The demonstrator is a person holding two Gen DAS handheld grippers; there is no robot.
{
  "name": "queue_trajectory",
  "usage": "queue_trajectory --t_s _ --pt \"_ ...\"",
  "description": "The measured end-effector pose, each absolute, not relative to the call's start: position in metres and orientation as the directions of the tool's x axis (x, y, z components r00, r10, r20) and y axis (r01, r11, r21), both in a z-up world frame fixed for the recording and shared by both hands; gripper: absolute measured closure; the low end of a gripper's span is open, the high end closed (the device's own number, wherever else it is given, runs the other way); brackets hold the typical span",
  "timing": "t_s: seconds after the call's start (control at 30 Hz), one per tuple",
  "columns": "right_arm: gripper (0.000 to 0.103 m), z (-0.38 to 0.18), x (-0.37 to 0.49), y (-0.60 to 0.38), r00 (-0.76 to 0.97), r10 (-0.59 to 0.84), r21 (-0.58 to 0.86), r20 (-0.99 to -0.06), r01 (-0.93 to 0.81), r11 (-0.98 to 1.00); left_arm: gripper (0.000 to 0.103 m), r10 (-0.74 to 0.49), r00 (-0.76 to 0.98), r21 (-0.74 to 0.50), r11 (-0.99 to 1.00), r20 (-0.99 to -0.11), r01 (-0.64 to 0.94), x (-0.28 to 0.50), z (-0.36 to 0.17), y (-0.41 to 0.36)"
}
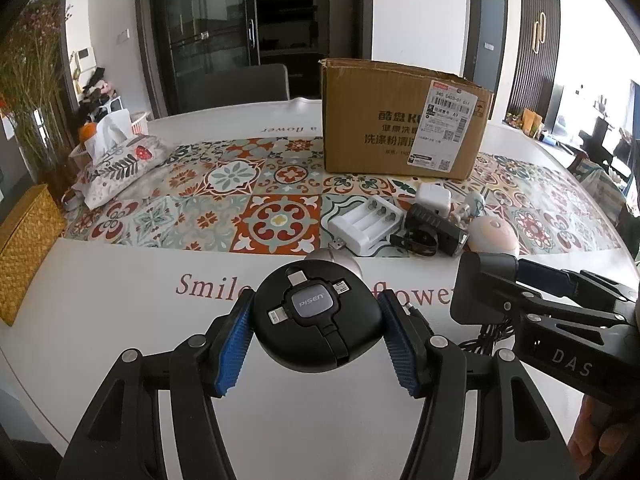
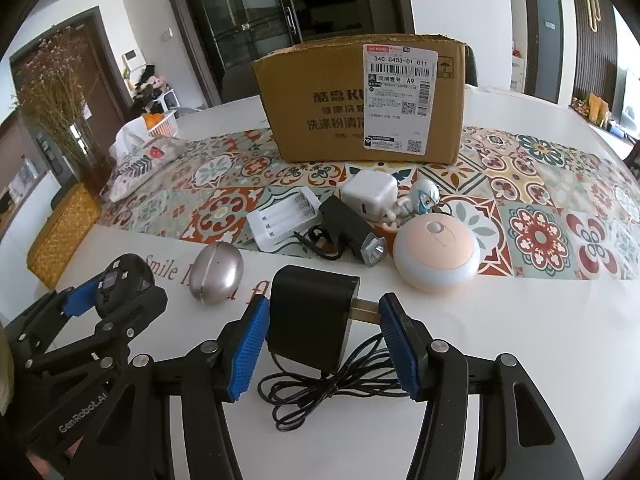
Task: Organize rigid objects
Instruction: 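Lift both held items and carry them toward the cardboard box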
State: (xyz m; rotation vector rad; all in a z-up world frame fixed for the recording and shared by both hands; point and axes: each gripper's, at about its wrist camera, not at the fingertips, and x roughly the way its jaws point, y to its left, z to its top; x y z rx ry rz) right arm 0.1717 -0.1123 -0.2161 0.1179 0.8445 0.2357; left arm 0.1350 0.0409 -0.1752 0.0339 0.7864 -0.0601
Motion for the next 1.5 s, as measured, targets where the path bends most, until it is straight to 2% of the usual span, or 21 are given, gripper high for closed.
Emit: queue_trajectory --t_s 0.2,0.23,0.27,0.4,0.5,0.57,0.6,0.7,0.9,1.0,1.07,1.13,1.27,1.5 --pt "0.047 -0.204 0.17 -0.111 0.656 0.256 0.19 -0.71 -0.171 0.967 0.043 -0.044 0.715 0.007 0.998 -0.697 0.068 0.136 -0.168 0.04" --pt "0.079 -0.201 0.17 -0.112 0.666 0.247 0.181 -0.704 -0.169 0.969 0.043 -0.044 0.717 0.008 0.998 -0.695 0.068 0.136 -0.166 0.04" --pt "0.09 -0.197 0.169 -0.112 0.67 0.246 0.173 -0.701 -0.175 0.969 0.043 -0.046 0.72 0.007 0.998 -0.692 0.07 0.136 -0.164 0.039" --pt "0.091 -0.189 0.176 -0.113 0.666 0.251 0.172 -0.702 -0.183 0.968 0.043 -0.06 0.726 -0.016 0.998 -0.685 0.067 0.14 -0.155 0.04" --pt "0.091 -0.2 0.184 -0.117 0.628 0.284 0.237 -0.724 -0.159 0.958 0.043 -0.051 0.731 -0.006 0.998 -0.681 0.064 0.142 -0.156 0.04" --pt "0.091 -0.204 0.183 -0.113 0.631 0.266 0.202 -0.729 -0.174 0.964 0.043 -0.051 0.727 -0.008 0.998 -0.684 0.063 0.142 -0.159 0.04" --pt "0.09 -0.205 0.183 -0.113 0.63 0.273 0.214 -0.727 -0.169 0.962 0.043 -0.049 0.723 -0.008 0.998 -0.689 0.06 0.143 -0.161 0.041" --pt "0.067 -0.209 0.186 -0.111 0.619 0.291 0.24 -0.729 -0.167 0.956 0.043 -0.05 0.708 -0.02 0.998 -0.705 0.051 0.145 -0.166 0.045" --pt "0.059 -0.218 0.195 -0.097 0.59 0.316 0.259 -0.743 -0.181 0.949 0.043 -0.022 0.708 -0.012 1.0 -0.706 0.019 0.149 -0.168 0.055" --pt "0.053 -0.221 0.201 -0.089 0.595 0.293 0.223 -0.748 -0.191 0.956 0.043 0.003 0.705 0.003 1.0 -0.709 -0.001 0.152 -0.172 0.062" --pt "0.045 -0.221 0.205 -0.086 0.595 0.287 0.213 -0.751 -0.192 0.958 0.043 0.005 0.7 -0.001 1.0 -0.714 -0.008 0.154 -0.174 0.066" --pt "0.026 -0.223 0.21 -0.082 0.583 0.29 0.214 -0.759 -0.197 0.957 0.043 0.007 0.696 -0.008 1.0 -0.718 -0.018 0.156 -0.175 0.07" --pt "0.022 -0.227 0.217 -0.075 0.588 0.274 0.187 -0.761 -0.207 0.96 0.043 0.028 0.693 0.004 0.999 -0.721 -0.036 0.16 -0.18 0.077" --pt "0.022 -0.248 0.231 -0.067 0.572 0.26 0.157 -0.778 -0.223 0.962 0.043 0.033 0.671 -0.001 0.999 -0.741 -0.05 0.17 -0.198 0.083"
